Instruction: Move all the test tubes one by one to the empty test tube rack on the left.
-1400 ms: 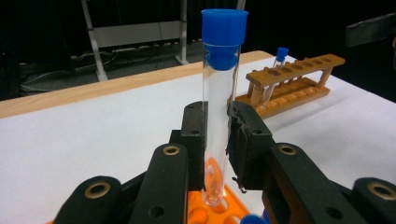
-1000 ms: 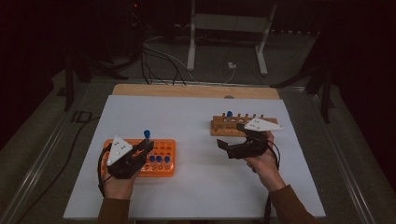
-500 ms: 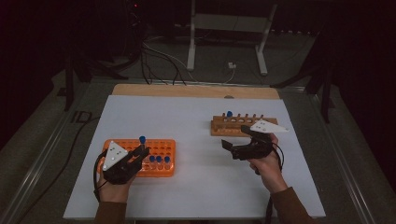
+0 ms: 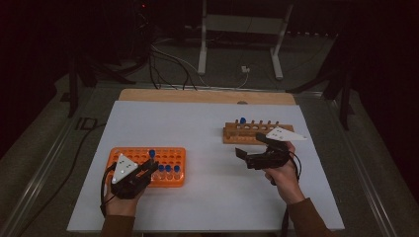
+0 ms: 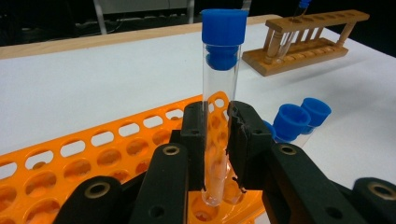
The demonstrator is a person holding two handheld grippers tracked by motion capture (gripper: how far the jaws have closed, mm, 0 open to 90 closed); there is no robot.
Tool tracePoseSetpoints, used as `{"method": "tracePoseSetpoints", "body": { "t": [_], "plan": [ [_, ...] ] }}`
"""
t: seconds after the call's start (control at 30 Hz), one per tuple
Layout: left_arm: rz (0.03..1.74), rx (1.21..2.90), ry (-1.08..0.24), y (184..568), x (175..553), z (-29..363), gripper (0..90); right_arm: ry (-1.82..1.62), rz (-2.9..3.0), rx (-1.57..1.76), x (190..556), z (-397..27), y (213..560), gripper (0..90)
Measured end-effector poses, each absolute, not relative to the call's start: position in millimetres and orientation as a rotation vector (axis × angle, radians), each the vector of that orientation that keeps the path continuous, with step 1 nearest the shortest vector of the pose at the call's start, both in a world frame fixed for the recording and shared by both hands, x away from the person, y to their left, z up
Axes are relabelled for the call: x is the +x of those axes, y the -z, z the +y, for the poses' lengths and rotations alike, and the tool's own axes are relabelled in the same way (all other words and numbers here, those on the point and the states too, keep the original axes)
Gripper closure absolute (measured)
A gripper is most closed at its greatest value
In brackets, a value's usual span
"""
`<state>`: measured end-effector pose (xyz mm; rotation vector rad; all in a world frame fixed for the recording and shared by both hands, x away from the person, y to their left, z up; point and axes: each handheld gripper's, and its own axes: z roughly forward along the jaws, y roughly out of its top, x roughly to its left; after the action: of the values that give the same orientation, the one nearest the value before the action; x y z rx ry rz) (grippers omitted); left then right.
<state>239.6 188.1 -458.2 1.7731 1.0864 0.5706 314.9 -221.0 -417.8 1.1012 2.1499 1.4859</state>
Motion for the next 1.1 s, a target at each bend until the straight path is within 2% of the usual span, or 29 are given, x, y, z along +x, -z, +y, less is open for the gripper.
{"method": "tracePoseSetpoints", "body": {
  "t": [0.4,0.7,1.1],
  "plan": [
    [1.103,1.805,-0.569,464.3,236.5,192.0,77.0,-1.490,2.153,1.103,314.8,-221.4,418.4,0.2],
    [1.116,1.980,-0.567,475.9,235.2,183.3,77.7,-1.488,2.160,1.103,314.9,-220.0,419.6,0.2],
    [1.113,2.041,-0.564,481.2,235.9,182.7,77.9,-1.477,2.173,1.096,315.9,-216.9,422.3,0.2]
  ]
}}
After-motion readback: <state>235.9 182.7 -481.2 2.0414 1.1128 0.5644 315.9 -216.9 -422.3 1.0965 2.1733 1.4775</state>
